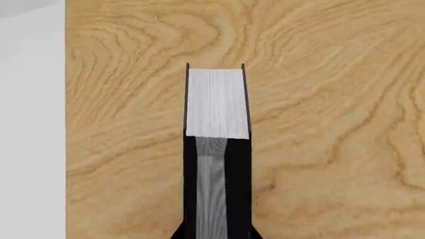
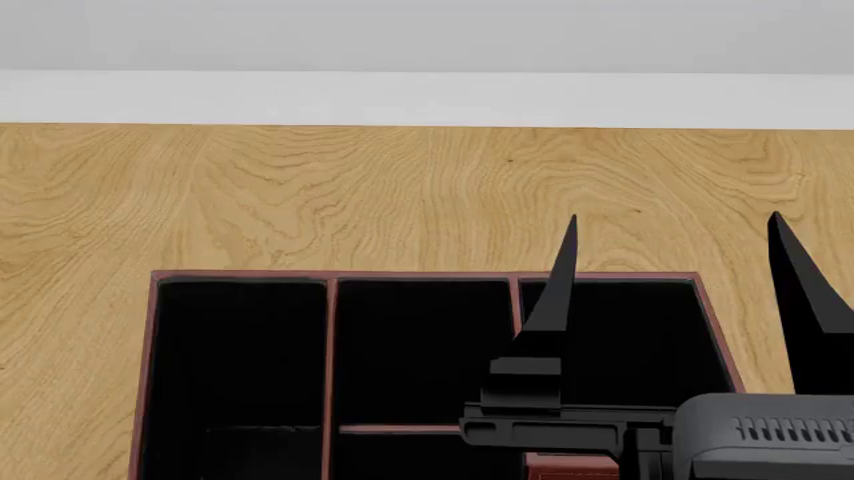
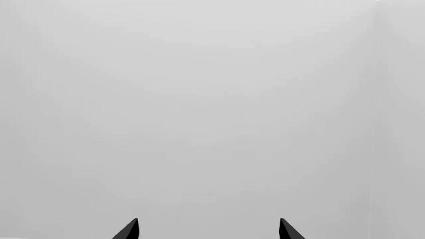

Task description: Pick up the book and place it in the back compartment of the caddy.

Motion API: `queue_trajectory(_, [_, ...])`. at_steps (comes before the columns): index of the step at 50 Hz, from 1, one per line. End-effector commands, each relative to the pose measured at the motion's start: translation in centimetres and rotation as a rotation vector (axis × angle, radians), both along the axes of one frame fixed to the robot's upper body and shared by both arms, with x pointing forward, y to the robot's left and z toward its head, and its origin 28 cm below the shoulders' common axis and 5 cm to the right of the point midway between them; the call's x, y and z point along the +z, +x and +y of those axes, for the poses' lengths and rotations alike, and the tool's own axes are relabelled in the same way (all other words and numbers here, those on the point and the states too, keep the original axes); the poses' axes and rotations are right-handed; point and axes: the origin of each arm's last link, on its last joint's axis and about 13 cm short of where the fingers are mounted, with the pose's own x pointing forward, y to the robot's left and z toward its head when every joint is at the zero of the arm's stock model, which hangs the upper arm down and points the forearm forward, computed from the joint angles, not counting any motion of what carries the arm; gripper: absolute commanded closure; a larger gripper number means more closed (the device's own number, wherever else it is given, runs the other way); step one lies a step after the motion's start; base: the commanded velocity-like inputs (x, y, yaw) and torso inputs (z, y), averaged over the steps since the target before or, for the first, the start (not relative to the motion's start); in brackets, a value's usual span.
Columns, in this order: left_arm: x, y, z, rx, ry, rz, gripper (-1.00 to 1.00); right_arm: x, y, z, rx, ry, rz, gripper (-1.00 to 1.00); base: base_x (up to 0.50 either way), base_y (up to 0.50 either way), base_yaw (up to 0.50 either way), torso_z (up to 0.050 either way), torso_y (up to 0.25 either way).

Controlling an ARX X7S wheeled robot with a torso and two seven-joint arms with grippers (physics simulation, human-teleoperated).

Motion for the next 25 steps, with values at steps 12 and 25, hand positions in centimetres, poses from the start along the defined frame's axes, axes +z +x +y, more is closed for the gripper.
queue_trajectory(12, [7.8, -0.3, -0.5, -0.036, 0.218, -0.134, 1.00, 0.0, 0.0, 0.0, 0.002, 0.001, 0.001, -1.00, 0.00, 0.00, 0.00, 0.000, 0.000])
queue_trajectory(25, [10.7, -0.5, -1.7, -0.165, 0.309, -0.203, 1.00, 0.0, -0.1, -0.1, -0.004, 0.001, -0.002, -1.00, 0.00, 0.00, 0.00, 0.000, 0.001])
